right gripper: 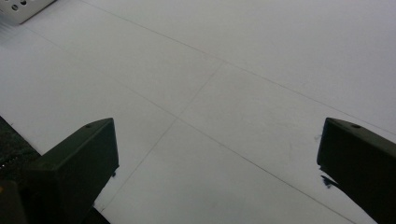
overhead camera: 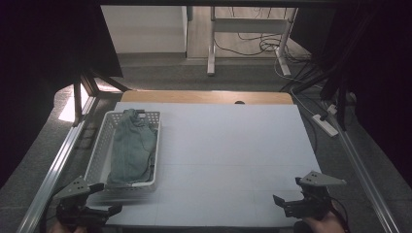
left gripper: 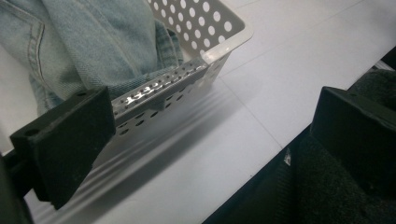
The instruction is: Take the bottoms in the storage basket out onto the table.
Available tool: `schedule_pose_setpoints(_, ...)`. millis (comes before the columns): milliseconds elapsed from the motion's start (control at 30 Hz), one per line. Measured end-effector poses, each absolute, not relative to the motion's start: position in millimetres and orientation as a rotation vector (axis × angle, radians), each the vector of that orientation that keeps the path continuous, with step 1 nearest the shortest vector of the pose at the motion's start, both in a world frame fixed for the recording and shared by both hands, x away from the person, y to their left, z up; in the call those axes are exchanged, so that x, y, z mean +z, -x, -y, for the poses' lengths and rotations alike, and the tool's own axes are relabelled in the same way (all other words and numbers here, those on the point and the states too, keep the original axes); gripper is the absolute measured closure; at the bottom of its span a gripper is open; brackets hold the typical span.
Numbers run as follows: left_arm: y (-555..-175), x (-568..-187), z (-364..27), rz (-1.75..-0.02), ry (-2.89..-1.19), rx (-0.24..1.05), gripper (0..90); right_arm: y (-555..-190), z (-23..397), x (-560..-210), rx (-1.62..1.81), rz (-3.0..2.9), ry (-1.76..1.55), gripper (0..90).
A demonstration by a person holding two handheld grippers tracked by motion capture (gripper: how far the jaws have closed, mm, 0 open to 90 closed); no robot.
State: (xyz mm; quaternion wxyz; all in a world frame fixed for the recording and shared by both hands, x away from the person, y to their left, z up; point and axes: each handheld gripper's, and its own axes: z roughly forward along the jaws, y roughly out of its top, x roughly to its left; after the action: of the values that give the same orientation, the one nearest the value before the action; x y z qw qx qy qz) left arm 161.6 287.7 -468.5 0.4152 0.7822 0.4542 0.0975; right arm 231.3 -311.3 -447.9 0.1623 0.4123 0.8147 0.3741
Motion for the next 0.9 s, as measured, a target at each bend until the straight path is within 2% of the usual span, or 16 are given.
schedule_pose_setpoints(567,-164,-465,-289,-1.133,-1.97,0.274,0.0,-232,311,-448,1.064,-2.331,-1.174,0.0)
schedule_pose_setpoints(900,-168,-457,-287,-1.093,-1.978,0.348,0.0,-232,310,-449,1.055,-2.335,-1.173,0.0)
